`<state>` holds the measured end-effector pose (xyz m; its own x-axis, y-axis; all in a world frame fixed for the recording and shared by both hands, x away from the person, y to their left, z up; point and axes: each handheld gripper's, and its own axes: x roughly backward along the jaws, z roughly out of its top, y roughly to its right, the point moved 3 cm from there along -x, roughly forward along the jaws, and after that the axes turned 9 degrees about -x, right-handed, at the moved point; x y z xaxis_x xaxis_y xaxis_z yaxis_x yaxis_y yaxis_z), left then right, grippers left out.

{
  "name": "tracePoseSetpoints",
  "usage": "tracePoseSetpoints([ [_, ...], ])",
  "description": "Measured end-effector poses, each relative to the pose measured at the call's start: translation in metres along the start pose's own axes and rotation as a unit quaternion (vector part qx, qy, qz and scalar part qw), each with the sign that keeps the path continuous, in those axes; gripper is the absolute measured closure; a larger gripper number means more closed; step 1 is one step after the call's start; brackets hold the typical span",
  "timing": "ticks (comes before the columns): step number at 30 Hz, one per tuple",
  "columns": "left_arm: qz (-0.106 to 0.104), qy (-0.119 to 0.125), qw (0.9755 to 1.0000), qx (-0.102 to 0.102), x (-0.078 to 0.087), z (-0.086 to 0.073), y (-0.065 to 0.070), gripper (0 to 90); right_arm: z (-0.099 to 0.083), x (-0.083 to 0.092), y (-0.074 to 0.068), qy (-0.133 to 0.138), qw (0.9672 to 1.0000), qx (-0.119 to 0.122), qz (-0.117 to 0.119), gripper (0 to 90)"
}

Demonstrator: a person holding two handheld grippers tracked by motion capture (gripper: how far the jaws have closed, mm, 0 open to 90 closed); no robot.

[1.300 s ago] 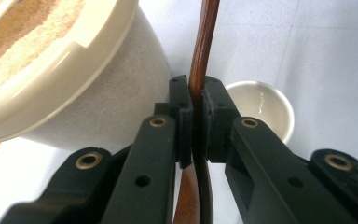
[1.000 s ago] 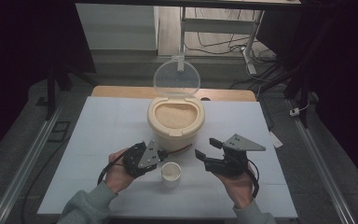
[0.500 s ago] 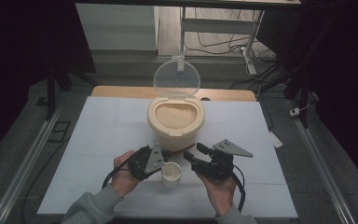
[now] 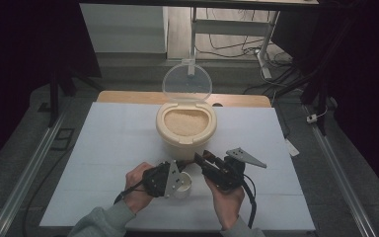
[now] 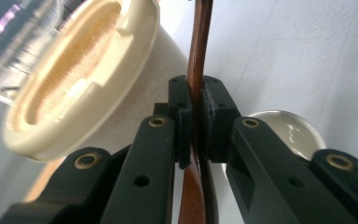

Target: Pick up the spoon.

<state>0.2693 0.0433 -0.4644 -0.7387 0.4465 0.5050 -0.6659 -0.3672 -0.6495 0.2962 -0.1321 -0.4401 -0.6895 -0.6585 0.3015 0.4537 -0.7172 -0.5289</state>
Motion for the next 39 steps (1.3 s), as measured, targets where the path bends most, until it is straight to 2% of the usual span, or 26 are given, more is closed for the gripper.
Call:
tracePoseSetpoints([
  [1,0.012,0.001,0.9999,-0.010,0.001,0.002,0.002,82.3,0.001,0.000,0.000,0.004,1.0000,-0.001,0.003,60.6],
  [6,0.026,0.003,0.9994,-0.021,0.003,0.004,0.004,81.2,0.004,0.002,0.000,0.010,0.9999,-0.004,0.012,64.9],
  [7,0.028,0.003,0.9993,-0.025,0.004,0.005,0.005,80.1,0.006,0.003,0.000,0.014,0.9997,-0.005,0.019,67.9],
  [9,0.030,0.004,0.9991,-0.031,0.004,0.006,0.006,79.0,0.007,0.004,0.000,0.016,0.9996,-0.005,0.025,70.8],
  [11,0.026,0.009,0.9992,-0.029,0.004,0.007,0.006,78.6,0.008,0.005,0.000,0.017,0.9995,-0.005,0.028,72.1],
  [12,0.025,0.013,0.9993,-0.025,0.005,0.007,0.005,78.4,0.009,0.006,0.001,0.017,0.9993,0.000,0.035,75.2],
  [14,0.019,0.013,0.9995,-0.024,0.004,0.006,0.005,78.0,0.009,0.006,0.000,0.016,0.9987,-0.004,0.047,78.1],
  [16,0.017,0.013,0.9995,-0.024,0.004,0.006,0.006,77.6,0.009,0.006,-0.001,0.016,0.9985,-0.002,0.052,79.4],
  [17,0.016,0.013,0.9995,-0.024,0.003,0.006,0.006,76.8,0.009,0.007,-0.004,0.017,0.9979,0.005,0.063,83.5],
  [19,0.011,0.015,0.9996,-0.019,0.002,0.005,0.005,76.6,0.009,0.007,-0.008,0.019,0.9977,0.025,0.061,83.7],
  [22,0.002,0.027,0.9996,-0.005,0.005,0.004,0.002,74.9,0.010,0.009,-0.008,0.025,0.9967,0.025,0.074,83.9],
  [24,-0.001,0.036,0.9993,0.008,0.006,0.003,-0.001,68.6,0.012,0.011,-0.007,0.029,0.9964,0.034,0.073,83.8],
  [25,-0.007,0.041,0.9990,0.017,0.007,0.003,-0.002,68.6,0.012,0.011,-0.007,0.029,0.9964,0.034,0.073,83.8],
  [26,-0.015,0.047,0.9983,0.030,0.008,0.002,-0.003,64.3,0.013,0.013,-0.006,0.035,0.9959,0.041,0.073,83.8],
  [27,-0.023,0.053,0.9974,0.045,0.009,0.001,-0.005,55.0,0.018,0.017,-0.005,0.044,0.9947,0.048,0.080,83.9],
  [29,-0.044,0.064,0.9937,0.081,0.013,-0.002,-0.009,48.4,0.023,0.022,-0.004,0.053,0.9936,0.050,0.086,83.8],
  [30,-0.054,0.071,0.9909,0.101,0.016,-0.005,-0.011,48.4,0.023,0.022,-0.004,0.053,0.9936,0.050,0.086,83.8],
  [32,-0.083,0.073,0.9842,0.138,0.020,-0.012,-0.016,42.4,0.027,0.026,-0.002,0.060,0.9925,0.054,0.092,83.9],
  [35,-0.119,0.076,0.9734,0.181,0.026,-0.026,-0.020,34.3,0.035,0.033,0.002,0.073,0.9908,0.063,0.095,83.9],
  [36,-0.121,0.072,0.9717,0.190,0.028,-0.031,-0.020,32.9,0.036,0.035,0.003,0.076,0.9903,0.064,0.098,83.9],
  [39,-0.118,0.061,0.9690,0.208,0.034,-0.049,-0.022,31.2,0.039,0.037,0.005,0.079,0.9896,0.067,0.099,83.9],
])
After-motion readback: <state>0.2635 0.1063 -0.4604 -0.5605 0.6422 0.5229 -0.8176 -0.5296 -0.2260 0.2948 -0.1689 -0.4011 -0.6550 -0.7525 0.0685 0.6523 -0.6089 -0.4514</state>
